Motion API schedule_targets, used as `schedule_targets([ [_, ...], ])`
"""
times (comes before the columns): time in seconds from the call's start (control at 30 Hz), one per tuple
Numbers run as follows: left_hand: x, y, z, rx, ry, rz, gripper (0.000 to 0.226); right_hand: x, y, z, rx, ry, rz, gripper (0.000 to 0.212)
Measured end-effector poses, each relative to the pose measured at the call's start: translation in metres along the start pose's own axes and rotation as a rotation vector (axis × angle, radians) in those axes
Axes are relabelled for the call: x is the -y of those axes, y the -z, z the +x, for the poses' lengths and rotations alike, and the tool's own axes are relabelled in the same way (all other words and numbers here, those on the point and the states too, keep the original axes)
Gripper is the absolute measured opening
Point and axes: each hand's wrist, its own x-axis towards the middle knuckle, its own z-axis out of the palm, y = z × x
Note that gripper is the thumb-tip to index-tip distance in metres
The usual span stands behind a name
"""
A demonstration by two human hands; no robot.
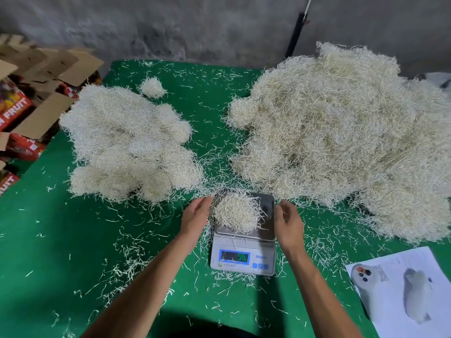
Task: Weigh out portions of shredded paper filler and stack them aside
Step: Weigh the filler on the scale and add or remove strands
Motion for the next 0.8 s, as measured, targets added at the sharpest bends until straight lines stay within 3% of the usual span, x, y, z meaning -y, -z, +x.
schedule_targets([
  [0.1, -0.003, 0.001, -0.001, -0.007, 0.012, -0.011, 0.029, 0.001, 0.0, 0.0, -0.001, -0.014, -0.006, 0.049],
  [0.23, -0.008, -0.001, 0.002, -0.015, -0.016, 0.0, 0.013, 0.003, 0.0, 0.004, -0.007, -0.022, -0.004, 0.045],
  [0.53, -0.032, -0.014, 0.021, 0.006, -0.106, 0.137, 0.041, 0.007, 0.006, 0.037, 0.038, 0.059, -0.05, 0.038],
  [0.63, -0.048, -0.021, 0.028, 0.004, -0.175, 0.23, 0.028, 0.013, 0.019, 0.06, 0.05, 0.142, -0.205, 0.035],
  [0.7, -0.059, -0.028, 0.037, -0.021, -0.248, 0.286, 0.032, 0.015, 0.029, 0.079, 0.034, 0.219, -0.363, 0.034],
  [0.8, -0.071, -0.04, 0.049, -0.069, -0.305, 0.335, 0.033, 0.012, 0.035, 0.106, 0.162, 0.269, -0.652, 0.048],
])
